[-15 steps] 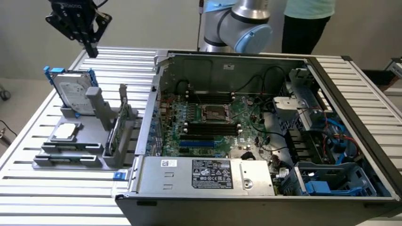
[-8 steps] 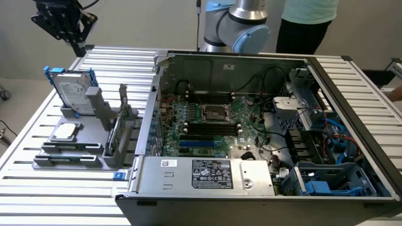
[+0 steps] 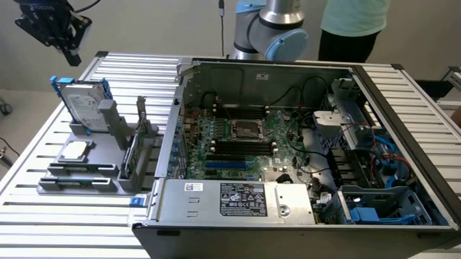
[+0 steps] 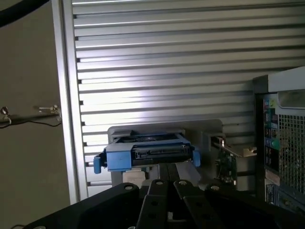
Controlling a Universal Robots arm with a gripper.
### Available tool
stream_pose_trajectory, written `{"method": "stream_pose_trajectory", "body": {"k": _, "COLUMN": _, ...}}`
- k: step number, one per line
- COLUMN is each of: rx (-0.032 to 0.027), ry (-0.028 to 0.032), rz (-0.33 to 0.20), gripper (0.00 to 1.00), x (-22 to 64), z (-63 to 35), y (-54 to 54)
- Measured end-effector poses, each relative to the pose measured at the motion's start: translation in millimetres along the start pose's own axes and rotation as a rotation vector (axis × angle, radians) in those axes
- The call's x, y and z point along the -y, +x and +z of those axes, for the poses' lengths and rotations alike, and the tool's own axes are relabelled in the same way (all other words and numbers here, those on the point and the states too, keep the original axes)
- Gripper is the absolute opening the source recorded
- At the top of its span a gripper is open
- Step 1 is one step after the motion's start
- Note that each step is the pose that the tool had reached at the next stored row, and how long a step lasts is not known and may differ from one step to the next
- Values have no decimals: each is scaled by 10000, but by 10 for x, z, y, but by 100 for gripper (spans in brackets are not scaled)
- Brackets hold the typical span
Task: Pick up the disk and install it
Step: 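Reach for the disk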
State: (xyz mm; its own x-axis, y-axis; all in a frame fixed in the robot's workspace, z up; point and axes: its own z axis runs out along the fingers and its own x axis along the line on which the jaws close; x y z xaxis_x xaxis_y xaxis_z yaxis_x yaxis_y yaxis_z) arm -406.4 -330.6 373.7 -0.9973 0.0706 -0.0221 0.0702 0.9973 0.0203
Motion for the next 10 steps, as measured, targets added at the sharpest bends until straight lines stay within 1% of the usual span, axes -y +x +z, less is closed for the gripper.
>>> {"method": "stream_pose_trajectory", "body": {"k": 5, "rx": -4, "ry": 33, "rz": -2, "gripper": 11, "x": 15, "z": 11, "y": 229}}
{"method": "stream_pose_trajectory", "body": {"k": 6, "rx": -18, "ry": 36, "rz": -2, "gripper": 11, "x": 17, "z": 13, "y": 273}}
{"method": "stream_pose_trajectory", "body": {"k": 8, "rx": -69, "ry": 41, "rz": 0, "gripper": 11, "x": 20, "z": 20, "y": 359}}
{"method": "stream_pose_trajectory", "body": {"k": 9, "rx": -109, "ry": 44, "rz": 1, "gripper": 11, "x": 21, "z": 21, "y": 381}}
{"method": "stream_pose_trajectory", "body": {"k": 10, "rx": -120, "ry": 44, "rz": 0, "gripper": 11, "x": 22, "z": 22, "y": 383}}
